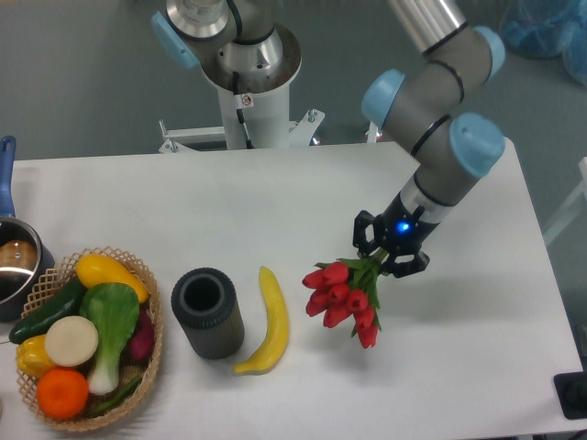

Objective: Pick up the flowers from the table
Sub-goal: 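Lift the gripped tulip bunch up off the table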

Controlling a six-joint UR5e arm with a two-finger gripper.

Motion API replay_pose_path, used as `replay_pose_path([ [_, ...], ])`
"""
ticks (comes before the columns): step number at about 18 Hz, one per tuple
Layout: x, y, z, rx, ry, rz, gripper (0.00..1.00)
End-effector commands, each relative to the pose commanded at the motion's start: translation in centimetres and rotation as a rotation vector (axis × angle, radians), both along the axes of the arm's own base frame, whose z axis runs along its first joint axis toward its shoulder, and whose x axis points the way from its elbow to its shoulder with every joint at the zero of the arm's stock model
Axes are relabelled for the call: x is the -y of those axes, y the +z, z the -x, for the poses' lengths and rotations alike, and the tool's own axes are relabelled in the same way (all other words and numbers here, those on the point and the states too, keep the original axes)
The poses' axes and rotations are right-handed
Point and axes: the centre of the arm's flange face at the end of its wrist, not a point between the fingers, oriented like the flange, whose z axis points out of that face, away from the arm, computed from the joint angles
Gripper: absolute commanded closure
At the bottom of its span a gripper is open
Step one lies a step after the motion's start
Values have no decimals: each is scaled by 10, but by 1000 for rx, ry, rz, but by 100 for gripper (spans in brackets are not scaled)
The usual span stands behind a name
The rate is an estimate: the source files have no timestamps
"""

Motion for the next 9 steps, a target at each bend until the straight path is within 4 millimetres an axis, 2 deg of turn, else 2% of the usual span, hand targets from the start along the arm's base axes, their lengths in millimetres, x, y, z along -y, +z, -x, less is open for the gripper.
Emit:
replay_pose_path([
  [2,1,26,-9,9,6,-51,64],
  [6,-11,84,-22,52,76,-237,64],
  [9,-16,112,-32,91,85,-357,64],
])
